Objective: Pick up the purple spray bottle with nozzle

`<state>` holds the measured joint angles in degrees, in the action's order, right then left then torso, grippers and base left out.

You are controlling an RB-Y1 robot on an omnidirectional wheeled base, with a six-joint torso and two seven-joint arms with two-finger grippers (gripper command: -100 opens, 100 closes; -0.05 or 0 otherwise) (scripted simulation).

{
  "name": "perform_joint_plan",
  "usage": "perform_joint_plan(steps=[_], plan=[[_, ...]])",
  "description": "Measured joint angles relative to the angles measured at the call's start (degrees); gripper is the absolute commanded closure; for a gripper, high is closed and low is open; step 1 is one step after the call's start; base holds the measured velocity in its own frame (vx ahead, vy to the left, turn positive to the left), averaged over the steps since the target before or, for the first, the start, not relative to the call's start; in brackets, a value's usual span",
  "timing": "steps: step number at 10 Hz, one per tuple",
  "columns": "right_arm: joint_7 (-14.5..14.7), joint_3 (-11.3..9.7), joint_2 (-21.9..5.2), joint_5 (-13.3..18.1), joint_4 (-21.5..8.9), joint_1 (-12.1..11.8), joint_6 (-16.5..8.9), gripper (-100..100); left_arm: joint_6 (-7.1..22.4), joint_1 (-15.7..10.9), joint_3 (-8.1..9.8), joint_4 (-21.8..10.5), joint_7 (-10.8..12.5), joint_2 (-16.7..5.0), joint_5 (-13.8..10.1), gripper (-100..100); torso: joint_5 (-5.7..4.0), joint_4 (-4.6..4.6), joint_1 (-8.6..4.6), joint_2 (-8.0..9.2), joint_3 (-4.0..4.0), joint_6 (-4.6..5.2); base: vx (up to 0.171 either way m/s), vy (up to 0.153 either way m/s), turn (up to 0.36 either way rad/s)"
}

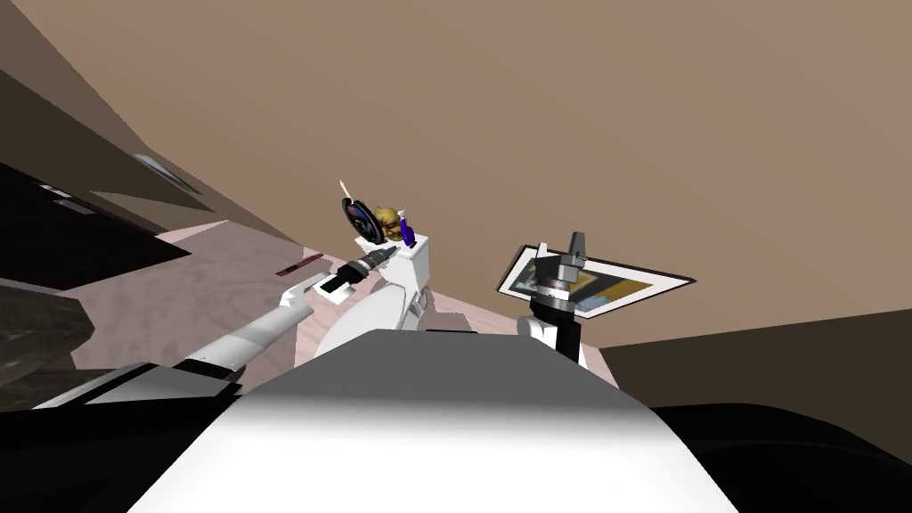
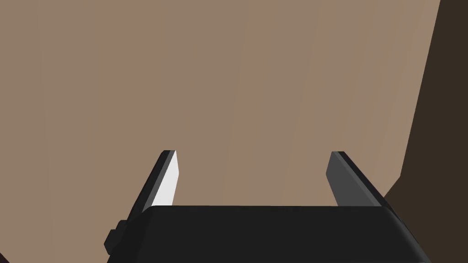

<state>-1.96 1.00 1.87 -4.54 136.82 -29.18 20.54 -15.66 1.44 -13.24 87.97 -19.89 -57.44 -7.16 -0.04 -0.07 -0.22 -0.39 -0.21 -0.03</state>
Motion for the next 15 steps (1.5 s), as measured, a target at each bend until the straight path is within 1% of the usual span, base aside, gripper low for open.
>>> perform_joint_plan(steps=[1, 2, 4, 5, 6, 7, 9, 10, 12, 13, 14, 15], plan=[[0.0, 0.01, 0.0, 0.0, 0.0, -0.01, 0.0, 0, 0.35, 0.06, 0.04, -0.22, -0.46, -1.01, -0.32, -100, 0.02, 0.0, 0.09, 0.02, 0.0, -0.05, 0.048, -0.049, -0.124], [0.0, 0.0, 0.0, 0.0, 0.0, 0.0, 0.0, 0, 0.15, -1.47, -0.9, -2.21, -0.72, -2.26, -0.67, -100, 0.03, 0.0, 0.11, 0.02, 0.01, 0.0, 0.053, -0.061, -0.228], [0.0, 0.0, 0.0, 0.0, 0.0, 0.0, 0.0, 0, 0.16, -3.23, -2.11, -5.7, -2.37, -4.5, -1.43, -100, 0.02, 0.0, 0.08, 0.01, 0.0, -0.02, 0.066, -0.067, -0.183], [0.0, 0.0, 0.0, 0.0, 0.0, 0.0, 0.0, 0, 0.0, -3.6, -2.39, -7.18, -2.89, -6.5, -2.11, -100, 0.01, -0.01, 0.02, -0.04, -0.02, -0.03, 0.078, -0.073, -0.167], [0.0, 0.0, 0.0, 0.0, 0.0, 0.0, 0.0, 0, -0.31, -3.28, -2.24, -8.29, -3.81, -7.64, -2.57, -100, 0.01, -0.02, 0.02, -0.04, -0.03, -0.03, 0.04, -0.04, -0.043], [0.0, 0.01, 0.0, 0.0, 0.0, -0.01, 0.0, 0, -0.31, -3.94, -2.65, -9.08, -4.18, -8.3, -2.78, -100, 0.03, 0.0, 0.11, 0.06, 0.02, -0.06, 0.026, -0.03, -0.091], [0.0, 0.01, 0.0, 0.0, 0.0, 0.0, 0.0, 0, -0.28, -6.07, -4.07, -11.85, -4.67, -10.27, -3.33, -100, 0.04, 0.02, 0.14, 0.12, 0.06, -0.03, 0.037, -0.037, -0.148], [0.0, 0.01, 0.0, 0.0, 0.0, 0.0, 0.0, 0, -0.54, -6.49, -4.39, -13.23, -5.25, -11.17, -3.6, -100, 0.04, 0.02, 0.14, 0.11, 0.06, -0.05, 0.047, -0.031, -0.1], [0.0, 0.01, 0.0, 0.0, 0.0, 0.0, 0.0, 0, 0.0, -7.35, -4.83, -14.32, -6.13, -13.12, -4.18, -100, 0.04, 0.02, 0.16, 0.12, 0.06, -0.06, 0.034, -0.026, -0.112], [0.0, 0.01, -0.01, 0.0, 0.0, 0.0, 0.0, 0, -0.26, -7.69, -5.11, -15.43, -6.34, -14.28, -4.48, -100, 0.05, 0.02, 0.18, 0.14, 0.08, -0.05, 0.015, -0.007, -0.026], [0.0, 0.01, -0.01, 0.0, 0.0, 0.0, 0.0, 0, -0.37, -7.74, -5.14, -15.58, -6.39, -14.4, -4.52, 0, 0.07, 0.03, 0.24, 0.21, 0.11, -0.08, 0.0, 0.0, 0.0], [0.0, 0.01, -0.01, 0.0, 0.0, 0.0, 0.0, 0, -0.36, -7.73, -5.14, -15.56, -6.38, -14.38, -4.51, -100, 0.08, 0.05, 0.27, 0.26, 0.14, -0.08, 0.084, 0.03, 0.316]])
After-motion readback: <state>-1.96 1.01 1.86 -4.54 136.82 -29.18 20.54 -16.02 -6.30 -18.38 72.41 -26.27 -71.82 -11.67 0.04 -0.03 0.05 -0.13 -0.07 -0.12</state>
